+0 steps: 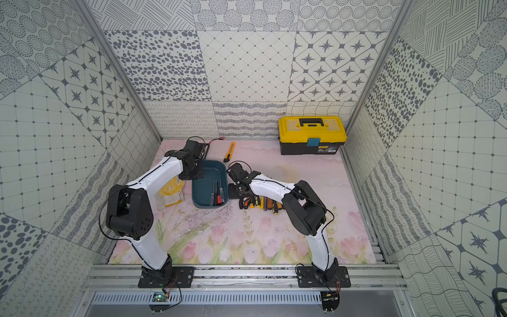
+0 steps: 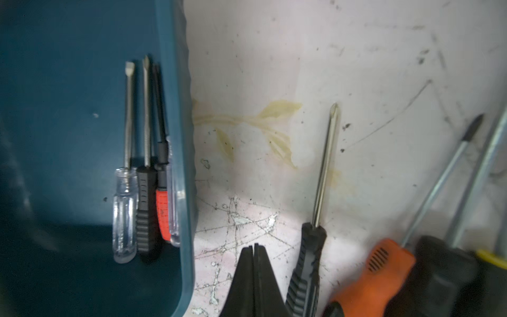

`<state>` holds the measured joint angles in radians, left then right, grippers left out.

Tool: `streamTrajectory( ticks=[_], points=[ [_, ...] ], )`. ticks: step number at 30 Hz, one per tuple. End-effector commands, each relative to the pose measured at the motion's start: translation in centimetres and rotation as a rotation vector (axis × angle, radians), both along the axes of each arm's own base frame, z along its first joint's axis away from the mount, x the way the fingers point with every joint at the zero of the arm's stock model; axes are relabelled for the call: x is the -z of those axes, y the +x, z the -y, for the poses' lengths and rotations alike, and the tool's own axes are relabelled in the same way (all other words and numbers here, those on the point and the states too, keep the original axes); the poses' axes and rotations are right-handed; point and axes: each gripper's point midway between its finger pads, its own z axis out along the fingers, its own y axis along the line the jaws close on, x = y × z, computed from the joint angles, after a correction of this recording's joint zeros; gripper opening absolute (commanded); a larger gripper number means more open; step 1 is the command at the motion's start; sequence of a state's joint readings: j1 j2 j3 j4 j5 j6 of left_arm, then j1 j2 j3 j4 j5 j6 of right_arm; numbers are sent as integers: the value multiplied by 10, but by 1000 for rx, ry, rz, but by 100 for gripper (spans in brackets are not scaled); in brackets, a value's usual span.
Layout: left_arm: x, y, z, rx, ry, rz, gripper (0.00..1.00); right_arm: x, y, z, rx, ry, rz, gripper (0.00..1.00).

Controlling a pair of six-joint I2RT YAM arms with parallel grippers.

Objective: Take out the screwdriver from the storage box
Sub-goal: Place the screwdriver at the center of the board.

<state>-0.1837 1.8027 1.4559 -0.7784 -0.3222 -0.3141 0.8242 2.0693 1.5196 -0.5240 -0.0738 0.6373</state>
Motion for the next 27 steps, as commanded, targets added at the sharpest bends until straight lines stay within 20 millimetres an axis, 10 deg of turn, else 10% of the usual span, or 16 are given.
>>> streamTrajectory(
  ticks=[1,11,27],
  points=[
    [-11,2,4,-6,-45,22,0,3,3,-12,10,28,-15,0],
    [-6,2,13,7,-93,10,0,22,7,20,94,-100,-33,0],
    [2,2,26,30,-161,-13,0,-10,10,17,65,-37,35,0]
  ],
)
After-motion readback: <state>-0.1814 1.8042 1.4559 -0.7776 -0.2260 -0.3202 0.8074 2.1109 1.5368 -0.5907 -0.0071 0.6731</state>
